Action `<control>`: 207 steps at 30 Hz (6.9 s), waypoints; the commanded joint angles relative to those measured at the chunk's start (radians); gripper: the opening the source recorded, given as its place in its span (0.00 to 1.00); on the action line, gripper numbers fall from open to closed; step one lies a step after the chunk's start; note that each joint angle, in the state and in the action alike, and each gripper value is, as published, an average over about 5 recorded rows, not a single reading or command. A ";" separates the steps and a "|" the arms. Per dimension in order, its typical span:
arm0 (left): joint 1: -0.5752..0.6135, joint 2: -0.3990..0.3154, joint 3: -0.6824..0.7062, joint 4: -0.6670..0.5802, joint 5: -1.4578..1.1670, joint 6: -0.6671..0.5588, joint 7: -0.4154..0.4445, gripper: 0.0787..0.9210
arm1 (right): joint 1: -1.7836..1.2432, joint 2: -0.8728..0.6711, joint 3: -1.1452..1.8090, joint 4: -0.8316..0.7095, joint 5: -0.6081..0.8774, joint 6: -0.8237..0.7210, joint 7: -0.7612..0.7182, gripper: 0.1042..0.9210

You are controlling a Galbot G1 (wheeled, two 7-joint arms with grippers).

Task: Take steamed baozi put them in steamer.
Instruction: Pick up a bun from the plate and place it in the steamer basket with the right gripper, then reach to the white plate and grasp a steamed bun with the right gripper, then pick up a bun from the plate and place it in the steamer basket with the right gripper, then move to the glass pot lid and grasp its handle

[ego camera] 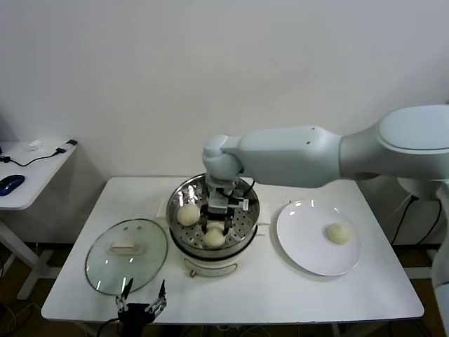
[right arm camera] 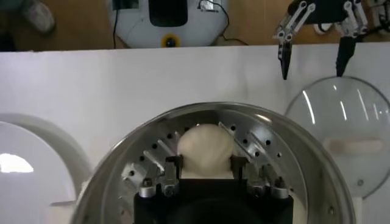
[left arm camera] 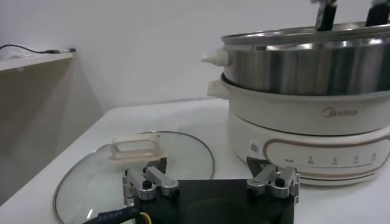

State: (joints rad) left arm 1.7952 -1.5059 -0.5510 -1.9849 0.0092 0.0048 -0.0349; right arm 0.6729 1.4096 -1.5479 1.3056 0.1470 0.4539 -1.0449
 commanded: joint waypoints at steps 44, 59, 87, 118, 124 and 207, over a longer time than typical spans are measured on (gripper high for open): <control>0.032 -0.001 -0.009 -0.033 -0.005 -0.006 -0.001 0.88 | -0.258 -0.780 0.102 -0.285 0.116 -0.497 -0.040 0.88; 0.043 -0.016 -0.006 -0.024 0.017 -0.008 -0.002 0.88 | -0.489 -0.665 0.314 -0.416 0.007 -0.551 0.028 0.88; 0.046 -0.007 0.003 -0.027 0.019 -0.010 -0.004 0.88 | -0.052 -0.673 0.007 -0.191 0.269 -0.620 0.057 0.48; 0.032 0.012 0.018 -0.063 0.005 0.005 0.001 0.88 | 0.083 -0.173 -0.133 0.086 0.753 -0.879 0.349 0.48; 0.032 0.010 0.015 -0.056 0.003 0.005 0.001 0.88 | 0.036 -0.176 -0.135 0.042 0.699 -0.871 0.348 0.49; -0.140 0.147 -0.151 0.112 0.640 -0.262 -0.357 0.88 | -2.156 -0.158 2.152 0.253 0.196 -0.095 0.935 0.88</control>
State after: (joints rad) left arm 1.6862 -1.3810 -0.6580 -1.9667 0.2619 -0.1900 -0.2449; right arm -1.3145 1.0924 0.5182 1.5546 0.4315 0.2804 -0.1147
